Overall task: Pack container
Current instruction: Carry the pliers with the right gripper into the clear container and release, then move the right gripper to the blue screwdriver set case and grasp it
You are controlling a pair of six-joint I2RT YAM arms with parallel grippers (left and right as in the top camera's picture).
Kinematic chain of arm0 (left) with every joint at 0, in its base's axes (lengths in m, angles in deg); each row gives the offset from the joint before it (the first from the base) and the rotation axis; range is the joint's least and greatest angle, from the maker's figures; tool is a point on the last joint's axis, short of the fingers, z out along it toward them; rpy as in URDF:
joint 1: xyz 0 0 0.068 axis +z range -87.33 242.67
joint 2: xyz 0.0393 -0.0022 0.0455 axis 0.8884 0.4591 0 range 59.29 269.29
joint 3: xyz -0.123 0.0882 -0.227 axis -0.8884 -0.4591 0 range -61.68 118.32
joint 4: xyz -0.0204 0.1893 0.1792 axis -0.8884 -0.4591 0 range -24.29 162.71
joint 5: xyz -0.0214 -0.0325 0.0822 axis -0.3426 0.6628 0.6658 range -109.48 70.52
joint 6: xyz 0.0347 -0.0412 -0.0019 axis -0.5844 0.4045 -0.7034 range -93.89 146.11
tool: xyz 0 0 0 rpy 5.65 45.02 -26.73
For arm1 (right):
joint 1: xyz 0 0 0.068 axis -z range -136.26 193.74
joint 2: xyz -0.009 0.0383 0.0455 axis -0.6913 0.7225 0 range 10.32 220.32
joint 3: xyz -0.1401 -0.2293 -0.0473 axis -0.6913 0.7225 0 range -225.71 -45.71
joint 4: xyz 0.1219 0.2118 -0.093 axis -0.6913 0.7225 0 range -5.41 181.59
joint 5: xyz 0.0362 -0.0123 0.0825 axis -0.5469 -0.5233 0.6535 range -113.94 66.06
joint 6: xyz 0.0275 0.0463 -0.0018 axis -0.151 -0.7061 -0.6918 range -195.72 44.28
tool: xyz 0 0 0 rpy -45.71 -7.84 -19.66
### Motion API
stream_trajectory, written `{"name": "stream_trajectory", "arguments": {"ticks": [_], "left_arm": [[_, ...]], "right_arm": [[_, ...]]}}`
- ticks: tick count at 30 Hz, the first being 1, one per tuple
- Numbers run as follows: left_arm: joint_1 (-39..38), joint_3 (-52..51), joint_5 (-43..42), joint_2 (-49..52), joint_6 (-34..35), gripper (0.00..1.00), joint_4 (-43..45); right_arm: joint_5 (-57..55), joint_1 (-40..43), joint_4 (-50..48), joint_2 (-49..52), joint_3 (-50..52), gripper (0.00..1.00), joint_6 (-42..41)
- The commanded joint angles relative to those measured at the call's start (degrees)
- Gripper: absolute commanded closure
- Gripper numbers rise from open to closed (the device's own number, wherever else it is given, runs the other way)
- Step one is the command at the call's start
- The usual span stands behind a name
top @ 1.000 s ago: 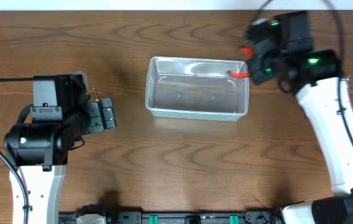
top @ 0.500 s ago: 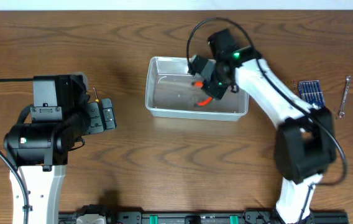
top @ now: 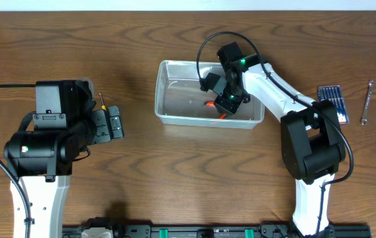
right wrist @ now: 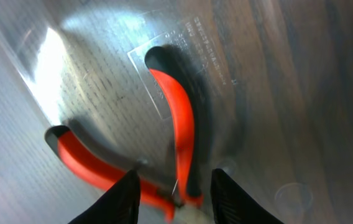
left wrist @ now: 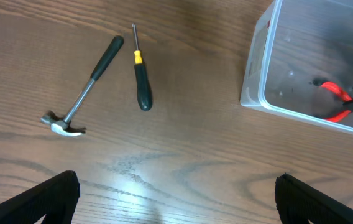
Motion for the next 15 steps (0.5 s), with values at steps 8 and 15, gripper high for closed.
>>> {"name": "stream_trajectory", "arguments": {"ticks": [8, 15], "left_arm": [[0.35, 1.09, -0.11, 0.26, 0.68, 0.02, -0.09], [0.35, 1.09, -0.11, 0.26, 0.70, 0.02, -0.15]], "right_arm": [[-2.95, 1.51, 4.70, -13.86, -11.93, 0.59, -6.45], [-10.12, 15.80, 6.23, -24.81, -14.23, 0.08, -18.58]]}}
